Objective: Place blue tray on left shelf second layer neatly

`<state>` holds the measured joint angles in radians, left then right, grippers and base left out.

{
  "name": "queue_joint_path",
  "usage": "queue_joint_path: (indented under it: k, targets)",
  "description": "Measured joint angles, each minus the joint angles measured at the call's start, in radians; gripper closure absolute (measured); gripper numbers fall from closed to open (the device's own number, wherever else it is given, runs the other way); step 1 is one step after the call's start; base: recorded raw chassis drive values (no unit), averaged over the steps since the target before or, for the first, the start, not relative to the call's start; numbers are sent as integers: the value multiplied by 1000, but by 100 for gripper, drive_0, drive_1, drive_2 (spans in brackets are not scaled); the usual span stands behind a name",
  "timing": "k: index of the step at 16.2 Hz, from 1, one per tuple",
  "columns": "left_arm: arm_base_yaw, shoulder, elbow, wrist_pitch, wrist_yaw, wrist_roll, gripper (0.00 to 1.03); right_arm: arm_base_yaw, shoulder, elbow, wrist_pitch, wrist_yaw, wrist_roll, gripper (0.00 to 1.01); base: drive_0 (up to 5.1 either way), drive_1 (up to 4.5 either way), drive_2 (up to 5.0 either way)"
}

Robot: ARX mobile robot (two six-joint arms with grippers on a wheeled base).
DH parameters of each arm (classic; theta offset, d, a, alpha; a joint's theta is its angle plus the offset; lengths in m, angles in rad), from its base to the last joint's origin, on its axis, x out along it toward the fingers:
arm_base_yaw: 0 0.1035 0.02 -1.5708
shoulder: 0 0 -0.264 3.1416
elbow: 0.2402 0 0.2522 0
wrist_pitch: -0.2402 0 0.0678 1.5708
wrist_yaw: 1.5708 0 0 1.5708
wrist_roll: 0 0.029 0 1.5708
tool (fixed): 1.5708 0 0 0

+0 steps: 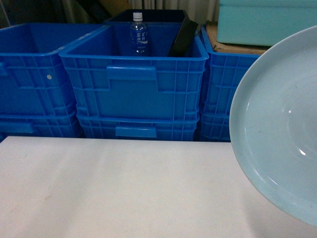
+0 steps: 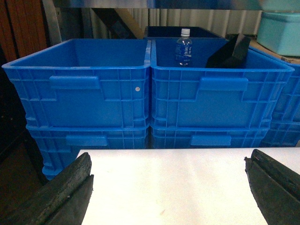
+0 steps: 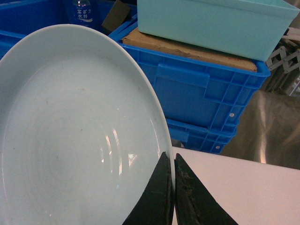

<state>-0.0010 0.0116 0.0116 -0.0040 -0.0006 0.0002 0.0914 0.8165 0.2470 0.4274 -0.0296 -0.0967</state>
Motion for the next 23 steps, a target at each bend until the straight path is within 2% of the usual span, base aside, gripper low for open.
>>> queue_joint_path:
  k: [8,18,23]
  targets:
    - [0,0,0,0,0,0,5,0,0,0,0,0,0,99,0,0,0]
    - [0,0,0,-2,0,0,5,0,0,-1,0,0,0,99,453,-244,-244]
    - [2,0,0,0,-2,0,5,0,0,-1,0,1,0,99,325,-397,-397]
